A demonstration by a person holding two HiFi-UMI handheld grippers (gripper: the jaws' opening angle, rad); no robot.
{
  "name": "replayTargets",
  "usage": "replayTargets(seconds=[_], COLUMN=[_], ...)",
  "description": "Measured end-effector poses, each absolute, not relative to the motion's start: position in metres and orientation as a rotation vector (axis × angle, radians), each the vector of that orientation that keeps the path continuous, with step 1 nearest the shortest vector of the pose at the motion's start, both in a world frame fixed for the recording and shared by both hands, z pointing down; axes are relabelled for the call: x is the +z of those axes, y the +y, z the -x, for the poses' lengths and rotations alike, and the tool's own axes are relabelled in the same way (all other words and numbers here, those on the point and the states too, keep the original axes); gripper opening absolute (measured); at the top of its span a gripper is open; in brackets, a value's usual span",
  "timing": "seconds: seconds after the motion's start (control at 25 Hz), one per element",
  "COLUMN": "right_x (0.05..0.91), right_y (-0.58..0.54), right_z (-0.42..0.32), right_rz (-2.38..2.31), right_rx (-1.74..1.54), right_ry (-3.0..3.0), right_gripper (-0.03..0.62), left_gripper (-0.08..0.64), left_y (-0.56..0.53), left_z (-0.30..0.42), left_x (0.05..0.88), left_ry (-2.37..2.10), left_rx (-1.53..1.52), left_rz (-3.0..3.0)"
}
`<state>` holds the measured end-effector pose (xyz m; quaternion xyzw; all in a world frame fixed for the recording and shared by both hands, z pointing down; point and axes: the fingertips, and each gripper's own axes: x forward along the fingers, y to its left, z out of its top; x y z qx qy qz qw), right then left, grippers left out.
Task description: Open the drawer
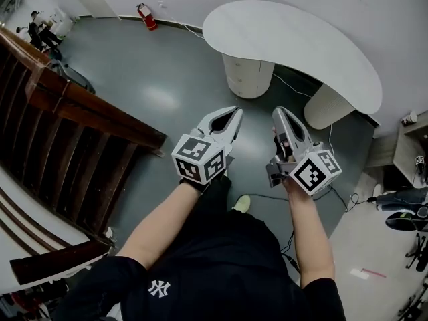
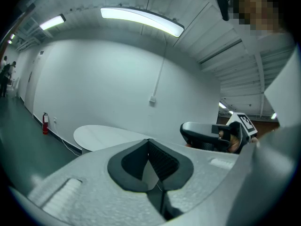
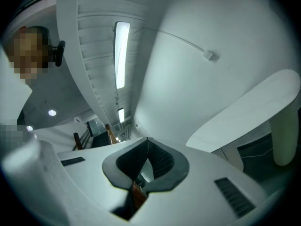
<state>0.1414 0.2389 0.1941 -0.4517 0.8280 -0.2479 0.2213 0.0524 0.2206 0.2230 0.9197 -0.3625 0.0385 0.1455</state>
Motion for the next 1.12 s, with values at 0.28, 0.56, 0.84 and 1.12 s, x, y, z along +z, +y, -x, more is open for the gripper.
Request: replayTargets(seconds=[0.28, 0.56, 0.84, 1.12], right_x=[0.219, 0.250, 0.283, 0.322], right_y=[0.176, 0.087, 0.009, -0.040], right_z=[-0.129, -0.119, -0.106, -0.099], right_rz=[1.482, 1.644, 1.721, 1.737], right_rx=[-0.540, -0.536, -0.566, -0.611], right_ry=[2.432, 2.439, 2.431, 2.463], right_gripper=[0.015, 0.015, 0.015, 0.015], left_gripper=[0.009, 0.008, 0.008, 0.008], left_y=[0.154, 0.063, -0.021, -0.075], left_z=[-0.051, -0.040, -0.030, -0.032], left_x=[0.246, 0.276, 0.318, 0.370], left_ry=[-1.041, -1.028, -0.998, -1.007], left_rx=[0.123, 0.161, 0.212, 0.259], left_rz=[-2.649, -2.663, -2.679, -2.652])
